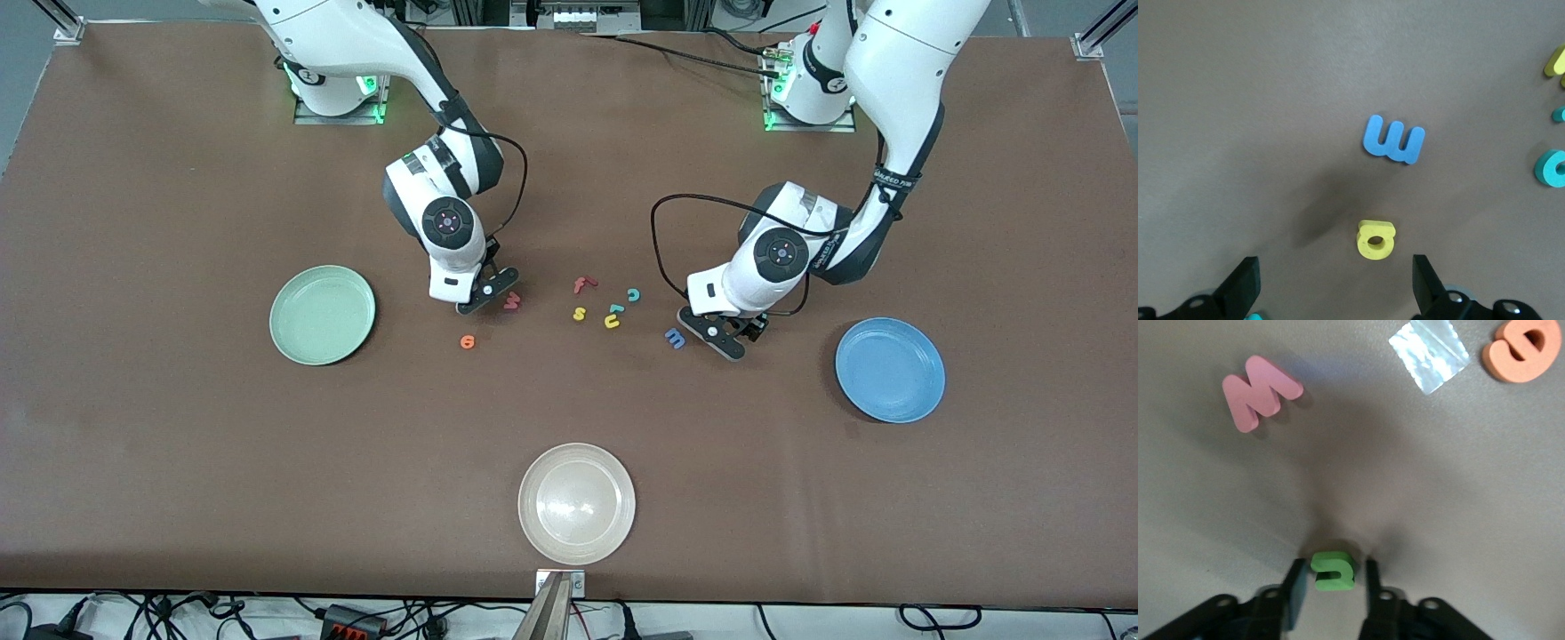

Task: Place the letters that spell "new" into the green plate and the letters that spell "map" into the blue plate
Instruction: 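Grasp the green u with the right gripper while the left gripper reaches the yellow a, then carry the green u to the green plate while the left gripper carries the yellow a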

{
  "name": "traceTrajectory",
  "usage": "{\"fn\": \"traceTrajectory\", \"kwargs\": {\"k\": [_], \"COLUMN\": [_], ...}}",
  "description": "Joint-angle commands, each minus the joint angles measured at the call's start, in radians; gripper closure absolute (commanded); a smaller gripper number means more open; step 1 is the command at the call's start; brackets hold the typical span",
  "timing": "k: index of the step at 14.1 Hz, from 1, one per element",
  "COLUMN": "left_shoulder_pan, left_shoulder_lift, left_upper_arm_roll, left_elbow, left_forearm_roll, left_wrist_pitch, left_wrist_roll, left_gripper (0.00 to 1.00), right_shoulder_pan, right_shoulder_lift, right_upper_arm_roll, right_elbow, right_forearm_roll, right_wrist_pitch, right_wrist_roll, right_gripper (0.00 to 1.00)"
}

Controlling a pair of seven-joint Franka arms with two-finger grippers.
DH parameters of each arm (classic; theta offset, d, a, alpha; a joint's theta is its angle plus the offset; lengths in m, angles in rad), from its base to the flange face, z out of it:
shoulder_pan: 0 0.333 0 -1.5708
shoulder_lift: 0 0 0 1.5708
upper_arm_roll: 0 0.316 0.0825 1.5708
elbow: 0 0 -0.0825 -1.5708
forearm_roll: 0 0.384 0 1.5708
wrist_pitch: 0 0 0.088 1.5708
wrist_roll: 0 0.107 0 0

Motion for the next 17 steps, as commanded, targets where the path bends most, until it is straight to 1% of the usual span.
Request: {"fn": "traceTrajectory", "kwargs": {"k": [1, 3, 5, 6, 7, 8, 9, 10, 11, 12, 13, 14, 15, 17], "left_shoulder_pan": [-0.033, -0.103, -0.11, -0.11, -0.11, -0.11, -0.108, -0.102, -0.098, -0.09, -0.087, -0.082, -0.079, -0.079], "left_shoulder_lift": [0.012, 0.024, 0.033, 0.038, 0.045, 0.05, 0.05, 0.05, 0.05, 0.052, 0.053, 0.055, 0.055, 0.052], "left_upper_arm_roll": [0.005, 0.019, 0.022, 0.022, 0.021, 0.021, 0.021, 0.021, 0.021, 0.021, 0.021, 0.021, 0.021, 0.019], "left_elbow": [-0.009, -0.009, -0.008, -0.008, -0.008, -0.005, -0.003, -0.002, 0.0, 0.0, 0.0, 0.0, 0.0, 0.003], "left_forearm_roll": [0.016, 0.042, 0.166, 0.213, 0.237, 0.241, 0.241, 0.243, 0.243, 0.243, 0.243, 0.243, 0.243, 0.243], "left_wrist_pitch": [0.026, 0.026, 0.026, 0.026, 0.027, 0.027, 0.029, 0.029, 0.03, 0.042, 0.043, 0.043, 0.041, 0.041], "left_wrist_roll": [-0.011, -0.098, -0.217, -0.247, -0.27, -0.275, -0.275, -0.273, -0.273, -0.273, -0.273, -0.267, -0.264, -0.264], "left_gripper": [0.0, 0.0, 0.0, 0.0, 0.0, 0.0, 0.0, 0.05, 0.17, 0.34, 0.45, 0.58, 0.7, 0.81], "right_shoulder_pan": [0.01, 0.01, 0.01, 0.01, 0.01, 0.001, -0.005, -0.017, -0.036, -0.059, -0.082, -0.111, -0.138, -0.212], "right_shoulder_lift": [0.008, 0.011, 0.011, 0.003, -0.009, -0.033, -0.062, -0.089, -0.119, -0.139, -0.15, -0.153, -0.153, -0.146], "right_upper_arm_roll": [-0.006, -0.006, -0.006, -0.006, -0.01, -0.011, -0.017, -0.031, -0.055, -0.092, -0.126, -0.156, -0.17, -0.183], "right_elbow": [0.001, 0.002, 0.002, 0.004, 0.007, 0.007, 0.009, 0.012, 0.016, 0.019, 0.024, 0.03, 0.03, 0.042], "right_forearm_roll": [0.008, 0.007, 0.005, 0.005, 0.005, 0.005, 0.005, 0.005, 0.005, 0.005, 0.004, 0.001, -0.004, -0.006], "right_wrist_pitch": [0.009, 0.011, 0.009, 0.005, -0.003, -0.01, -0.039, -0.075, -0.114, -0.159, -0.185, -0.193, -0.192, -0.188], "right_wrist_roll": [-0.018, -0.018, -0.02, -0.023, -0.023, -0.015, -0.012, -0.009, -0.011, -0.021, -0.025, -0.026, -0.026, -0.025], "right_gripper": [0.68, 0.73, 0.8, 0.83, 0.86, 0.91, 0.93, 0.94, 0.94, 0.94, 0.94, 0.94, 0.94, 0.94]}}
